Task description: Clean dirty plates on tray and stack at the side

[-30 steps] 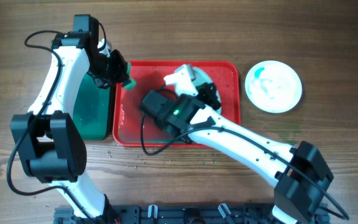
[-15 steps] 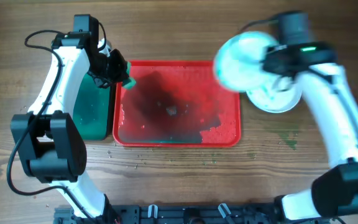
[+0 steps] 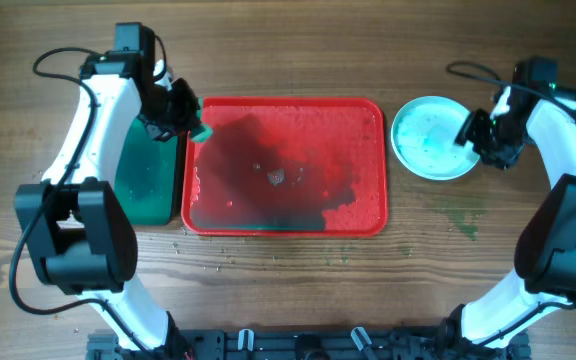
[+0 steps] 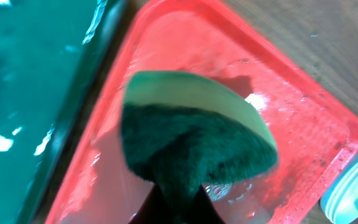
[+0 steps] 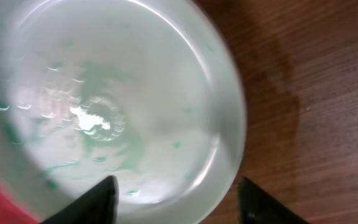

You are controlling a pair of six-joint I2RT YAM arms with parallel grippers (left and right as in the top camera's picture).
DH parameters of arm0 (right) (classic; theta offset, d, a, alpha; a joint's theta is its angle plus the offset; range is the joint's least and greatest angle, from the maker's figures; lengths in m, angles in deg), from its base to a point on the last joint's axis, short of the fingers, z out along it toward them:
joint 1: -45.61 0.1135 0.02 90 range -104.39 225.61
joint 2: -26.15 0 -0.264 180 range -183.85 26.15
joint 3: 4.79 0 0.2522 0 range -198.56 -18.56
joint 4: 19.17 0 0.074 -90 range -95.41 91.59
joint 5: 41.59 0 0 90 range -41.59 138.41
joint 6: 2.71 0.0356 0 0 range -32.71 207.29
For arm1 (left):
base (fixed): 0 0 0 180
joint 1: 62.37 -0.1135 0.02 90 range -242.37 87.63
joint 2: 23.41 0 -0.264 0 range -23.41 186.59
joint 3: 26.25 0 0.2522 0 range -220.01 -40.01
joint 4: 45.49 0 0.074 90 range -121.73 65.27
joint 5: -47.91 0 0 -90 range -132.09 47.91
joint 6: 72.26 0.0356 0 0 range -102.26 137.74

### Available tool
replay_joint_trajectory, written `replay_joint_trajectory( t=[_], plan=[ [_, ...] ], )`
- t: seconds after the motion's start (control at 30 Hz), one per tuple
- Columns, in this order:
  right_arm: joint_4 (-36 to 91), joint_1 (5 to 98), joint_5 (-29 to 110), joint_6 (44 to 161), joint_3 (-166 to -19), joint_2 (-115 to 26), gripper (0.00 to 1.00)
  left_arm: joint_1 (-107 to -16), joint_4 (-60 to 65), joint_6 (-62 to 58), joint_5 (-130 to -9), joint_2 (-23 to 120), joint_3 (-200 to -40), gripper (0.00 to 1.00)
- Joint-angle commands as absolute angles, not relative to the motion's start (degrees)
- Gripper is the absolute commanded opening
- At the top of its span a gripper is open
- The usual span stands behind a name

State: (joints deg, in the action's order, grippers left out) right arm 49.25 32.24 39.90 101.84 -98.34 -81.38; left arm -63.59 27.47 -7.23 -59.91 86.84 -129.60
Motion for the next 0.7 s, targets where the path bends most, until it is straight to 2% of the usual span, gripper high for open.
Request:
replay_joint_trajectory(
  t=[0.0, 0.07, 0.13, 0.2, 0.23, 0.3, 0.33, 0.37, 0.5, 0.53, 0.67],
  plan=[
    [50.8, 42.03, 35.59, 97.82, -107.46, -78.19, 0.88, -69.36, 33.72, -14.82, -52.06, 83.85, -129.7, 0.04],
    [48.5, 50.05, 34.46, 97.58, -107.74, -78.52, 0.94, -71.56, 38.64, -16.17, -44.06, 83.85, -129.51, 0.04],
    [46.49, 56.48, 34.43, 97.82, -107.7, -80.07, 0.94, -72.29, 38.33, -16.15, -38.49, 83.92, -126.89, 0.04],
    [45.62, 60.61, 35.11, 97.91, -107.7, -81.2, 0.94, -72.29, 34.2, -16.15, -38.14, 84.29, -123.26, 0.04],
    [46.1, 62.16, 36.71, 97.75, -107.7, -81.34, 0.96, -72.42, 31.8, -15.74, -37.77, 84.37, -120.81, 0.16],
    [46.97, 62.23, 36.99, 97.75, -107.7, -81.31, 0.98, -72.42, 31.25, -15.74, -37.68, 84.37, -120.22, 0.73],
    [47.15, 62.12, 37.01, 97.75, -107.7, -81.31, 0.97, -72.42, 31.25, -15.78, -37.68, 84.33, -120.28, 0.86],
    [47.34, 61.97, 37.04, 97.71, -107.72, -81.12, 0.98, -72.42, 31.95, -15.78, -37.7, 83.83, -120.94, 0.91],
    [52.2, 59.82, 36.99, 93.66, -112.44, -78.12, 0.98, -72.26, 41.76, -20.89, -38.12, 76.68, -134.67, 0.94],
    [54.03, 59.47, 37.04, 92.99, -115.5, -76.61, 0.98, -72.11, 41.68, -22.25, -40.19, 73.49, -138.16, 1.0],
    [58.21, 58.62, 37.01, 92.64, -124.99, -69.42, 0.98, -72.13, 37.33, -22.18, -47.58, 64.18, -139.91, 1.0]
  ],
)
